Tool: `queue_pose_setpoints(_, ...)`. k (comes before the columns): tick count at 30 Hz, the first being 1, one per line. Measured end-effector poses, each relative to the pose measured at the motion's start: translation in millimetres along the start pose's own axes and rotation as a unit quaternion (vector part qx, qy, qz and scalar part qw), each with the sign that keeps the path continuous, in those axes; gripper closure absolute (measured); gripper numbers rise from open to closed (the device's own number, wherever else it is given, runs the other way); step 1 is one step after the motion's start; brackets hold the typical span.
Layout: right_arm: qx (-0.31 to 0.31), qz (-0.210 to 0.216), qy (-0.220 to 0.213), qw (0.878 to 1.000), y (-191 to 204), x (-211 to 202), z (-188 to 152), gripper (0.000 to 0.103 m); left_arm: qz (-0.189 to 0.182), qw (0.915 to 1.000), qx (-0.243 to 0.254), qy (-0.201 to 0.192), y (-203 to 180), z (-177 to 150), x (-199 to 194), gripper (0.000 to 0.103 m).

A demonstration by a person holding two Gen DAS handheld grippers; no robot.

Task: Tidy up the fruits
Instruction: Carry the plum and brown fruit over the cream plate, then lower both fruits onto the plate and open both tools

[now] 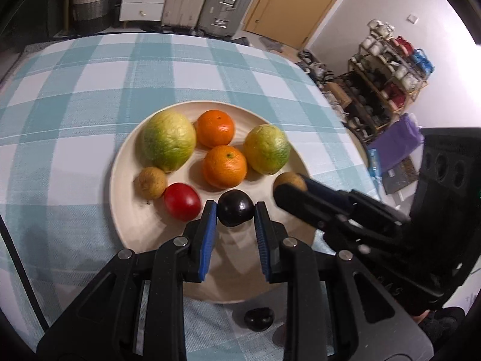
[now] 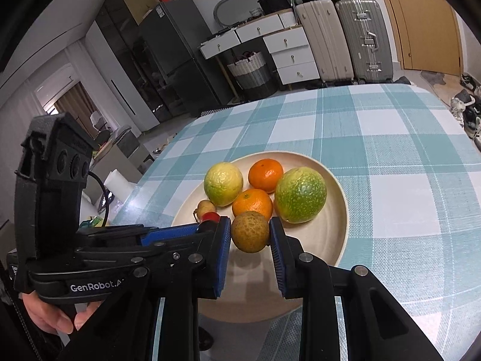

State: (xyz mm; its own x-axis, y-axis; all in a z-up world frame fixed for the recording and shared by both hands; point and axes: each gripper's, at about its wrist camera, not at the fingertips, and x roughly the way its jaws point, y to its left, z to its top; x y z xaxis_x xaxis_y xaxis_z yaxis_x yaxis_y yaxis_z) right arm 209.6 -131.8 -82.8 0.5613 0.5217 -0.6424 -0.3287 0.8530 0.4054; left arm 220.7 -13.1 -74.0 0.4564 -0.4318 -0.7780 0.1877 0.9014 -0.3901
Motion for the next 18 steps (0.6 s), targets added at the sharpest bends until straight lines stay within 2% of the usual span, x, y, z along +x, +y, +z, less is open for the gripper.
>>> queue_pose_setpoints(10, 0.013, -0.013, 0.0, 1.0, -4.5, 6.7, 0.8, 0.075, -0.02, 0.9996, -0.018, -0.003, 6.6, 3.2, 5.8, 0.08)
queue_pose_setpoints(13, 0.015, -0.011, -0.001, 1.0, -4.7, 5.3, 2.6, 0.071, -0.046, 0.9983, -0.035, -0.004, 11.1, 4.7, 2.0, 0.08)
queue_pose_setpoints(14, 0.015, -0.011, -0.003, 1.0, -3.7, 3.6, 2.9, 0.069, -0.047, 0.9982, -0.037, -0.008, 11.3, 5.0, -0.8, 0.08)
queue_pose_setpoints(16, 0.015, -0.017, -0.01, 1.0, -2.9, -0.4, 3.2, 0.059, -0.047, 0.9981, -0.036, -0.015, 10.3, 5.4, -7.1, 0.079)
queue_pose_setpoints(18, 0.021, -0.013, -0.023, 0.999, -2.8, -9.1, 3.7, 0.057, -0.049, 0.998, -0.033, -0.022, 7.9, 4.7, -14.3, 0.077)
